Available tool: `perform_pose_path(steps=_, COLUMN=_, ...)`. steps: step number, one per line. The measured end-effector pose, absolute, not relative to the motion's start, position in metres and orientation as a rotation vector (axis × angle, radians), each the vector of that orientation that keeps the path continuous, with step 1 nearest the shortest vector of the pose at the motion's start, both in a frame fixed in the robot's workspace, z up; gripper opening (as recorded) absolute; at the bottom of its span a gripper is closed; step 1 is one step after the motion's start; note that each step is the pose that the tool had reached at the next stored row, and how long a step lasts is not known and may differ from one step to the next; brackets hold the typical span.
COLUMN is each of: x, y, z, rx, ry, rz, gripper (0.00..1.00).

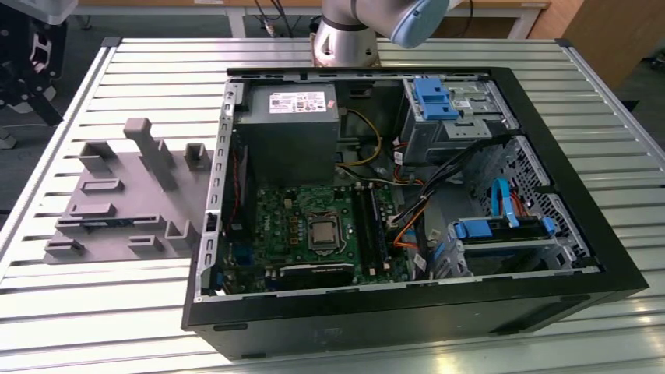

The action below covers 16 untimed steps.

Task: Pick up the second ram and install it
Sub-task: 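Pick up the second ram and move it above second insertion slot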

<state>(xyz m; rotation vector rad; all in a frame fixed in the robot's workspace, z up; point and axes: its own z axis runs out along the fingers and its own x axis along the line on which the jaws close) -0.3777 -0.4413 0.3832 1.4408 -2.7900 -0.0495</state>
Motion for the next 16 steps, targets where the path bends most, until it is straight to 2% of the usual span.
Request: perform_pose_path(steps=16, x=-0.3787, y=-0.4413, z=0.3827, rx=1.763, ry=-2.592, rz=-0.046, gripper=0.11)
